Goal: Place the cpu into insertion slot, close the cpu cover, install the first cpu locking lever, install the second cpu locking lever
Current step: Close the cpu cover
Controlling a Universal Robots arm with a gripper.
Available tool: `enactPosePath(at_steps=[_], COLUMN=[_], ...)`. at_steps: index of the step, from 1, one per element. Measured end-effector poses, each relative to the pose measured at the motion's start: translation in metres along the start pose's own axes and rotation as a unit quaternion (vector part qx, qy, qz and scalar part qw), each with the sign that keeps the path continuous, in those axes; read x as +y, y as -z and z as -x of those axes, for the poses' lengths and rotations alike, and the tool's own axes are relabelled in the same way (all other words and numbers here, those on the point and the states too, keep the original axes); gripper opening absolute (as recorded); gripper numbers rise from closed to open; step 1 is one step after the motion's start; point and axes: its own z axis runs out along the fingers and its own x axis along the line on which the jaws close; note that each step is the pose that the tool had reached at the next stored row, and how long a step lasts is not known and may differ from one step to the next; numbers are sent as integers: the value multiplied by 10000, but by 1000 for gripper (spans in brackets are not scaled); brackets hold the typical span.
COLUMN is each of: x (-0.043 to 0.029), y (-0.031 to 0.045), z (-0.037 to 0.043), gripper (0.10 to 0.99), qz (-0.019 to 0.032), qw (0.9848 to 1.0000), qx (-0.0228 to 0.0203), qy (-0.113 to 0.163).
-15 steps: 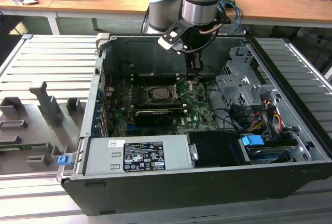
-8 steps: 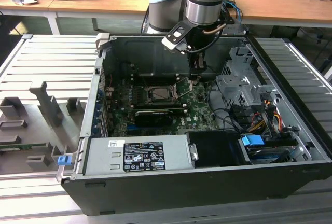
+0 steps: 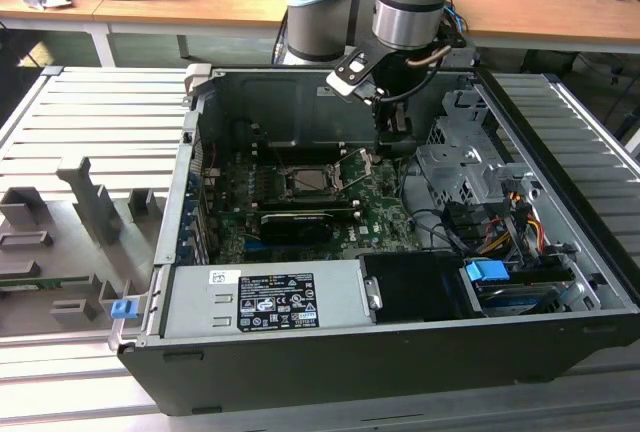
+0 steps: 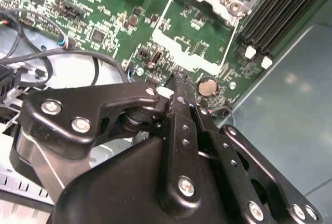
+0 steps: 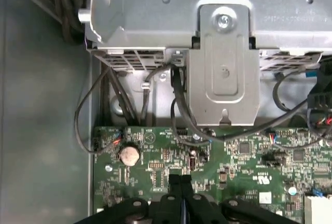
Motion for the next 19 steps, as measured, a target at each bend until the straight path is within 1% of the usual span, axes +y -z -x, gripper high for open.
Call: enactPosePath(at_steps=[3,4,6,10,13,15,19], x=[13,11,-15,-116,-165,-192,-207], y=[-119,-129,-131,-129,-127,-127,-127], z=[0,1,1,0,1,1,1], gripper=[106,106,106,106,106,106,106], qz=[-1,-2,-2,-2,0,1,-2], qw=[10000,10000,10000,10000,10000,10000,10000], qx=[-1,-1,-1,-1,-2,-1,-2], qy=[0,-1,0,0,-1,0,0])
